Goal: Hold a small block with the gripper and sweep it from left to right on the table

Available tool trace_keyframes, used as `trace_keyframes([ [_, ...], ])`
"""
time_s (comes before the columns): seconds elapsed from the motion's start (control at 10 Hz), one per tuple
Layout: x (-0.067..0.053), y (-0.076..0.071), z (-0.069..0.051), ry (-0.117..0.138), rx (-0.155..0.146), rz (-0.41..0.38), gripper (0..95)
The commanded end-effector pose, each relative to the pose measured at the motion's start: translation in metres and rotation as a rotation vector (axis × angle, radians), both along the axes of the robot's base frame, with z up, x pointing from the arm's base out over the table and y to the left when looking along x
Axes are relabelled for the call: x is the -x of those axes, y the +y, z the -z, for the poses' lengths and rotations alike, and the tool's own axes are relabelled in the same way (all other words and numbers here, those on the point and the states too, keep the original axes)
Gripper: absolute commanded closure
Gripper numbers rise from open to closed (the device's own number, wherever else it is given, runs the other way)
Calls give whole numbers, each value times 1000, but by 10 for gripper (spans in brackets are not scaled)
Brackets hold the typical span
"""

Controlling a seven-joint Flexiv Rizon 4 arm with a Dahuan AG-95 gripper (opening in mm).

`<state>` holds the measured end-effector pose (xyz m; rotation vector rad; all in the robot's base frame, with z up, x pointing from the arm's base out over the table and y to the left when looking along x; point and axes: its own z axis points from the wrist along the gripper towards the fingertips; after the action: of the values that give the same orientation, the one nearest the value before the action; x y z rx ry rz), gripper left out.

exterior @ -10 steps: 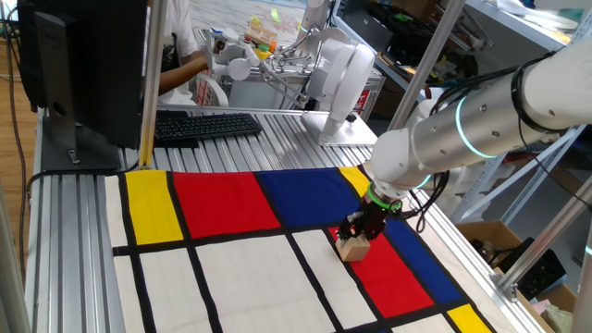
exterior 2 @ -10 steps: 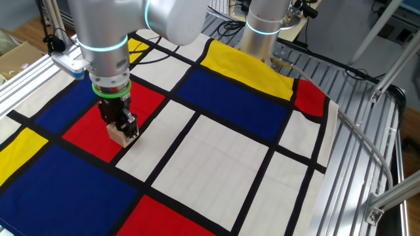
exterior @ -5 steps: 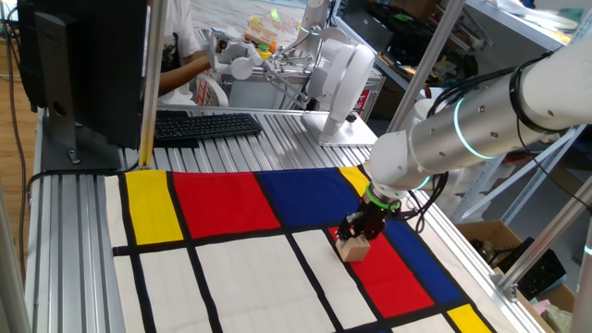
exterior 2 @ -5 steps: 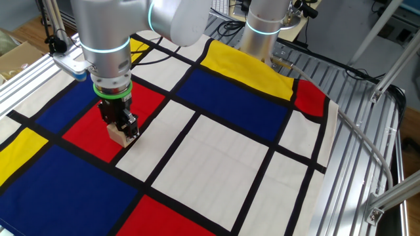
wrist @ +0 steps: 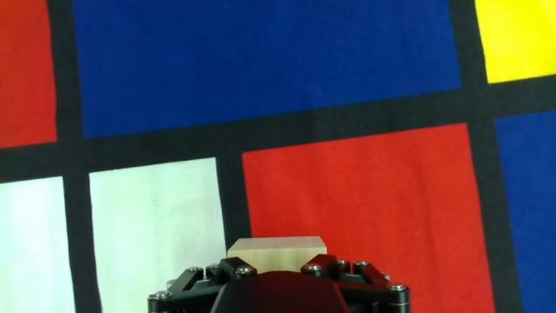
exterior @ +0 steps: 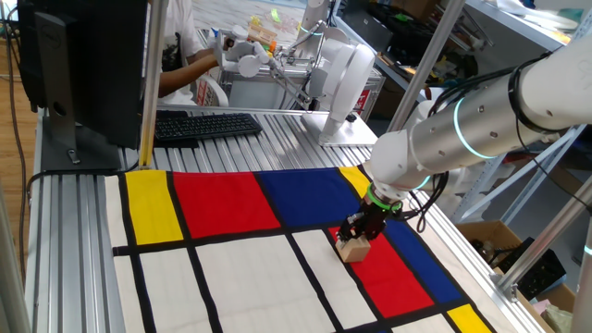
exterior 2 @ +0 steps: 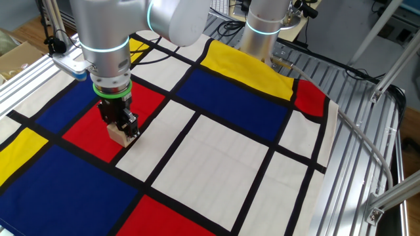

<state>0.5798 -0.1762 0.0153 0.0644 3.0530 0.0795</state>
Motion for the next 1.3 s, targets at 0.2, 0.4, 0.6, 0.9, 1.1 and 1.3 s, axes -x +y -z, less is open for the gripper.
trace_keyframes([
  [0.2, 1, 0, 0, 2, 1, -10, 950],
  [0.4, 1, 0, 0, 1, 0, -17, 950],
  [0.6, 1, 0, 0, 0, 1, -27, 950],
  [0.9, 1, 0, 0, 1, 1, -50, 950],
  [1.1, 1, 0, 0, 1, -5, -64, 950],
  [1.3, 1, 0, 0, 3, 1, -69, 950],
])
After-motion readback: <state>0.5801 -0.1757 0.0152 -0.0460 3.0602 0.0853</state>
